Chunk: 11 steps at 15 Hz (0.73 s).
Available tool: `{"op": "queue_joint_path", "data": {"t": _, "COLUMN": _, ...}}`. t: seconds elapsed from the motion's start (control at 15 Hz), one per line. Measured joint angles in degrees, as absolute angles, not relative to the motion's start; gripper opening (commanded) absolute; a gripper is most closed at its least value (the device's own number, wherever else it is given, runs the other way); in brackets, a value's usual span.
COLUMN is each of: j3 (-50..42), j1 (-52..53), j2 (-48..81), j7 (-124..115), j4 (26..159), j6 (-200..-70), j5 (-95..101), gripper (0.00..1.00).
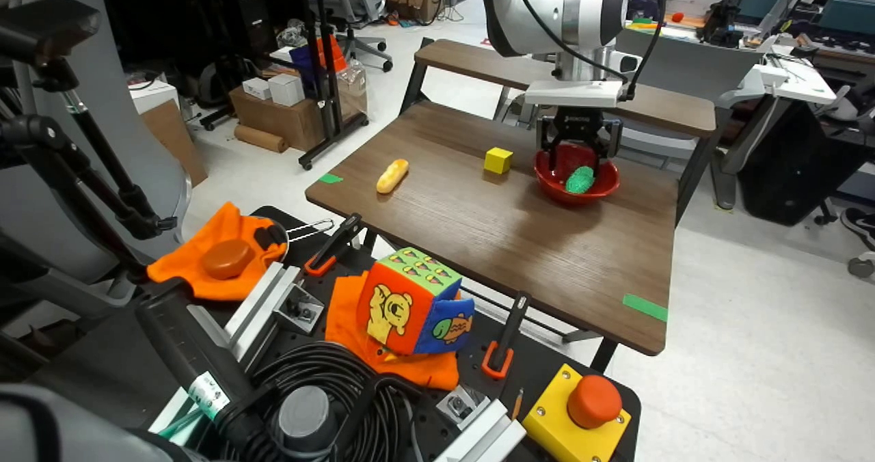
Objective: Put the green object inside the red bowl on the right
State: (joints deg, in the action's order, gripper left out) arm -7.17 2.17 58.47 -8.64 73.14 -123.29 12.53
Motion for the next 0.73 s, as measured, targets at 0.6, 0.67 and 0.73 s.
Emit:
{"op": "queue_joint_path", "data": {"t": 0.6, "j3": -5.4, "j1": 0.2, "j2": 50.7, "j7": -7.5, "j4": 79.8, "j6": -125.3, "j5": 7.4, "gripper": 1.0}}
{"op": "queue_joint_path", "data": {"t": 0.67, "j3": -5.4, "j1": 0.2, "j2": 51.1, "j7": -7.5, "j4": 79.6, "j6": -125.4, "j5": 7.4, "gripper": 1.0}}
{"op": "queue_joint_path", "data": {"t": 0.73, "j3": -5.4, "j1": 0.2, "j2": 51.3, "j7": -7.5, "j4": 79.5, "j6": -125.4, "j5": 7.4, "gripper": 1.0}}
